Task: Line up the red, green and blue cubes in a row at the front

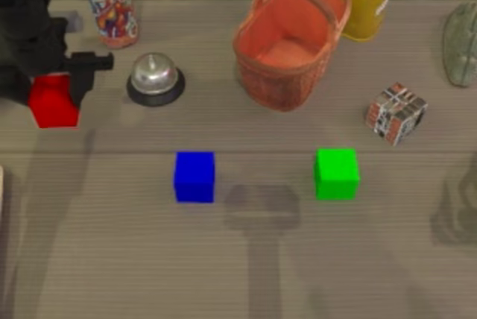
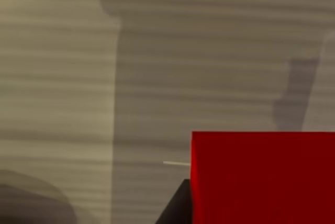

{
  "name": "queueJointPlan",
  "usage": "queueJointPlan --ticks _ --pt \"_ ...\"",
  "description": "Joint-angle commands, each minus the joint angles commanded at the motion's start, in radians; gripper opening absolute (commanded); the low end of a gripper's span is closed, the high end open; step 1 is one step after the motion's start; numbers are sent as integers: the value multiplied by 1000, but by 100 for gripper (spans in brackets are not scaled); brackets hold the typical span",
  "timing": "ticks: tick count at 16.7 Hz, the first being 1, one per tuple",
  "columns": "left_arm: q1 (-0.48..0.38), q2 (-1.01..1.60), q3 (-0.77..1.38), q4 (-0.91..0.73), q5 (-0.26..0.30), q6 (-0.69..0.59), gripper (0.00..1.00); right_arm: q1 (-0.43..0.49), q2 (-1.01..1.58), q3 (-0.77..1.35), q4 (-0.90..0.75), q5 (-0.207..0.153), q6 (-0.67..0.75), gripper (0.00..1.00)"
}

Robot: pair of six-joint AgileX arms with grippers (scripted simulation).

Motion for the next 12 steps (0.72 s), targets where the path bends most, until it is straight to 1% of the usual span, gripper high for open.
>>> queueJointPlan --ticks 4,6,9,12 --pt "-8 0 -3 2 -1 -1 0 0 0 0 0 0 0 100" --pt "-43 -26 -37 9 -2 -36 0 0 0 0 0 0 0 100" --pt "-164 -111 -145 33 -5 -155 0 0 0 0 0 0 0 100" --pt "-340 -226 -307 63 -9 -320 0 0 0 0 0 0 0 100"
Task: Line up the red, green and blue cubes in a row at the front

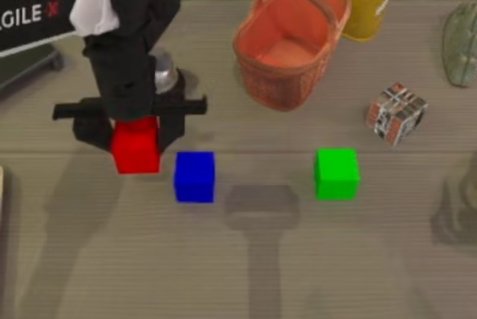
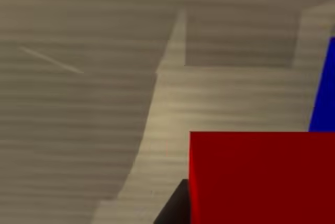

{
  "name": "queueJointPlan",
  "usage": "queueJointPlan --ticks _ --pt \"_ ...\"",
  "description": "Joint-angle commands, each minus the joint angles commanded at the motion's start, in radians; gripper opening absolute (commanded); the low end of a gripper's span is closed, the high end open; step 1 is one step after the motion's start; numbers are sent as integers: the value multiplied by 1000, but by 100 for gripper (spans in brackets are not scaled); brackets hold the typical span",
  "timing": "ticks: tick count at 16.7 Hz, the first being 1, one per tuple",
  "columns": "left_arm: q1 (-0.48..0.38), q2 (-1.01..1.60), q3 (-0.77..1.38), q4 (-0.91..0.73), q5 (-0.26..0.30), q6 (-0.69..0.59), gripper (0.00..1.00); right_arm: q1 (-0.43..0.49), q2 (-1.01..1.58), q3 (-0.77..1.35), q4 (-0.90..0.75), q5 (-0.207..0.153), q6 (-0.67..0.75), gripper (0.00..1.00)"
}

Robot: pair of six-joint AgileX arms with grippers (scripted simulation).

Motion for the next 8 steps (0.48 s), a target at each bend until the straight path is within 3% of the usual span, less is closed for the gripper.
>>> queueJointPlan --ticks 4,8 --pt "-232 -163 -218 45 -5 -218 0 0 0 0 0 0 0 100" --pt "-329 -252 -314 75 -10 -315 0 0 0 0 0 0 0 100"
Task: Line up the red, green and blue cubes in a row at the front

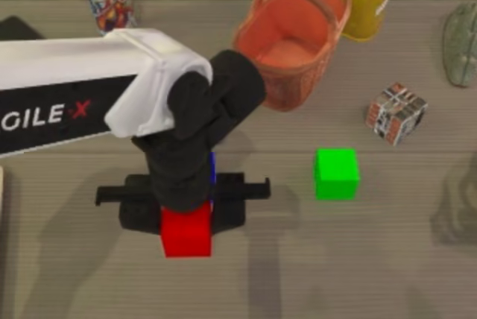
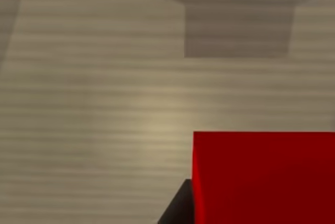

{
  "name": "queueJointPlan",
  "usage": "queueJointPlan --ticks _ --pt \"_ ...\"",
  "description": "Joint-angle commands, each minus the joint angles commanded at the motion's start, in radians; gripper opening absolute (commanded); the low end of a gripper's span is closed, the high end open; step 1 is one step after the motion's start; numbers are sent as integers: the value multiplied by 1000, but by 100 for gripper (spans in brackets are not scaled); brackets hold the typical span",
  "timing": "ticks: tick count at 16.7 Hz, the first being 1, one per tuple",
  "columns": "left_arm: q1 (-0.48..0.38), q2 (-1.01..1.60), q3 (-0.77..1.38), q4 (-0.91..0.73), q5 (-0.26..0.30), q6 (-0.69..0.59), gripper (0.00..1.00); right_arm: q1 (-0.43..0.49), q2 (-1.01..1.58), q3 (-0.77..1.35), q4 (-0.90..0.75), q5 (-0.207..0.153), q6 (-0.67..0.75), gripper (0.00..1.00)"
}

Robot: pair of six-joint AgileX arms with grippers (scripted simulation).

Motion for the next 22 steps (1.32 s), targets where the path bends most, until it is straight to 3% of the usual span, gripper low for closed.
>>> queueJointPlan --ticks 6,13,18,22 --pt "4 10 -8 14 0 3 0 0 0 0 0 0 0 100" --pt "2 103 -138 242 2 2 0 0 0 0 0 0 0 100" --pt "1 116 -157 273 1 3 0 0 0 0 0 0 0 100" --pt "1 116 -157 273 1 3 30 0 0 0 0 0 0 100"
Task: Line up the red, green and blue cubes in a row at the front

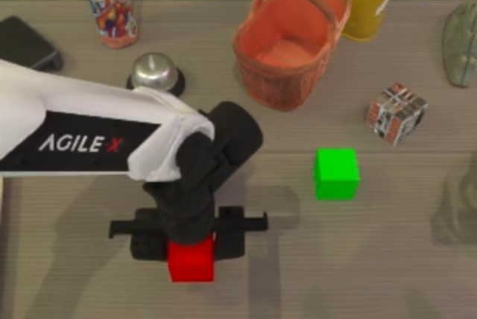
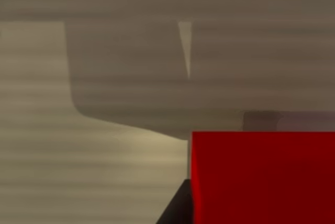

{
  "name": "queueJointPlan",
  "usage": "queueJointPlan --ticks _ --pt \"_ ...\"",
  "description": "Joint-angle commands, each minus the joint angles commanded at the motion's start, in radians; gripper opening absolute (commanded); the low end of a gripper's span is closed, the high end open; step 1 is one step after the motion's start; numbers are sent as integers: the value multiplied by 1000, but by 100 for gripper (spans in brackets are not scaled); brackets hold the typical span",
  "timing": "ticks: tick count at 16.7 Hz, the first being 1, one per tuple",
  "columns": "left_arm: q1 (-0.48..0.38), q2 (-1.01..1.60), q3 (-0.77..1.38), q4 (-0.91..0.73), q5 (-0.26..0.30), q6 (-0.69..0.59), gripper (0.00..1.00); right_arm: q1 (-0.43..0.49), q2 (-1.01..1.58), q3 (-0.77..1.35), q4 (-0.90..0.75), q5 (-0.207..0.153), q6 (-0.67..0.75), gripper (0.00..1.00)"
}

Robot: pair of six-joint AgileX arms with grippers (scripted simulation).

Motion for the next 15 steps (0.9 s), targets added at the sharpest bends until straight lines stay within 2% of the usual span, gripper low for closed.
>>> queueJointPlan --ticks 9,15 --pt "0 0 0 0 0 0 98 0 0 0 0 0 0 100" --pt "0 0 0 0 0 0 100 0 0 0 0 0 0 100"
